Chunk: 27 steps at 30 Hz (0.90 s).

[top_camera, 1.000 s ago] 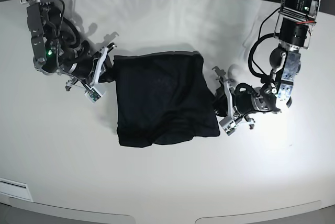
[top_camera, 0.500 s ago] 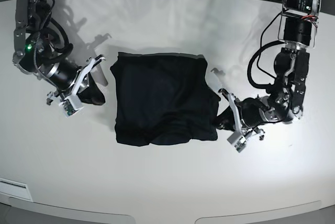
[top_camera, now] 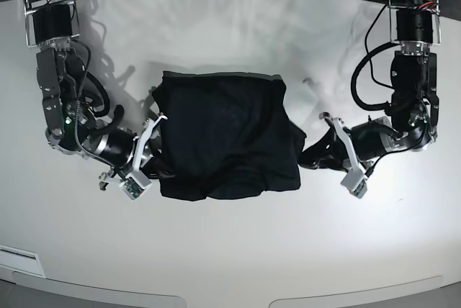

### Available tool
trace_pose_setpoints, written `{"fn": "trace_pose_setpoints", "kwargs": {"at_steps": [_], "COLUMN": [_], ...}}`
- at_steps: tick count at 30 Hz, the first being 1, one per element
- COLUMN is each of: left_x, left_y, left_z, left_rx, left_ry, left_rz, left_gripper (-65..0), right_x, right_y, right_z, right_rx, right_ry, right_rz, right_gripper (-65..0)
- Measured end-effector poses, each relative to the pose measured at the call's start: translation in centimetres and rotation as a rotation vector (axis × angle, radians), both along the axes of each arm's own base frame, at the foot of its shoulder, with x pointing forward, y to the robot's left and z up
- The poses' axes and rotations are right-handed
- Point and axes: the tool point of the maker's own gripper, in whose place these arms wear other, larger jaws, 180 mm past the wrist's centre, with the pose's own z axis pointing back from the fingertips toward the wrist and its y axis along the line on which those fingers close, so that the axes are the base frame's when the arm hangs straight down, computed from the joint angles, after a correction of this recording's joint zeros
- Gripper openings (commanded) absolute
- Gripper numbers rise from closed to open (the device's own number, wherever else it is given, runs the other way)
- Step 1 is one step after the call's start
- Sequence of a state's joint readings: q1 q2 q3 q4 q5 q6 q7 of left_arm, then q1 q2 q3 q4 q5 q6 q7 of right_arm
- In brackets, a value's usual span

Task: Fold the T-shirt properly
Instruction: 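Open both grippers and withdraw them from the folded shirt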

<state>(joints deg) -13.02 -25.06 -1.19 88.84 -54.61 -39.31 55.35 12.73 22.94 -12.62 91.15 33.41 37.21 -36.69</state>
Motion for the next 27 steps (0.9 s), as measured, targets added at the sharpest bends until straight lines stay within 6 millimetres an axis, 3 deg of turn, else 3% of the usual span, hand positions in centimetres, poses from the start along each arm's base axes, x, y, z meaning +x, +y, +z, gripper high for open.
{"fn": "trace_pose_setpoints", "kwargs": {"at_steps": [3,8,16,19,23,27], "left_x": [-0.8,-0.5,-0.7,-0.7,-0.7,-0.8], "left_y": [-0.2,-0.7,-0.5,-0.5,-0.5,-0.3], "left_z": [-1.0,-0.4,-1.1,-1.1,-1.1,-1.2], "left_rx": [-0.003,-0.024,0.004,0.004,0.003,0.009], "left_ry": [0.028,0.013,0.023,0.023,0.023,0.027], "left_rz": [-0.003,-0.004,0.0,0.001,0.0,-0.005], "left_gripper": [-65.0,-65.0,-65.0,-65.0,-65.0,-65.0], "right_x": [1.8,4.4,5.9,7.4,8.3,7.7], "right_y": [0.1,0.0,-1.2,-3.2,-3.8,-2.1], "right_z": [-0.6,-0.8,-5.3,-5.9,-4.5,0.7], "right_rx": [0.014,0.056,0.019,-0.038,-0.029,0.102], "right_ry": [0.033,0.046,0.075,0.061,0.045,0.065], "right_rz": [-0.023,-0.033,-0.098,-0.23,-0.24,-0.148], "right_gripper": [-65.0,-65.0,-65.0,-65.0,-65.0,-65.0]}}
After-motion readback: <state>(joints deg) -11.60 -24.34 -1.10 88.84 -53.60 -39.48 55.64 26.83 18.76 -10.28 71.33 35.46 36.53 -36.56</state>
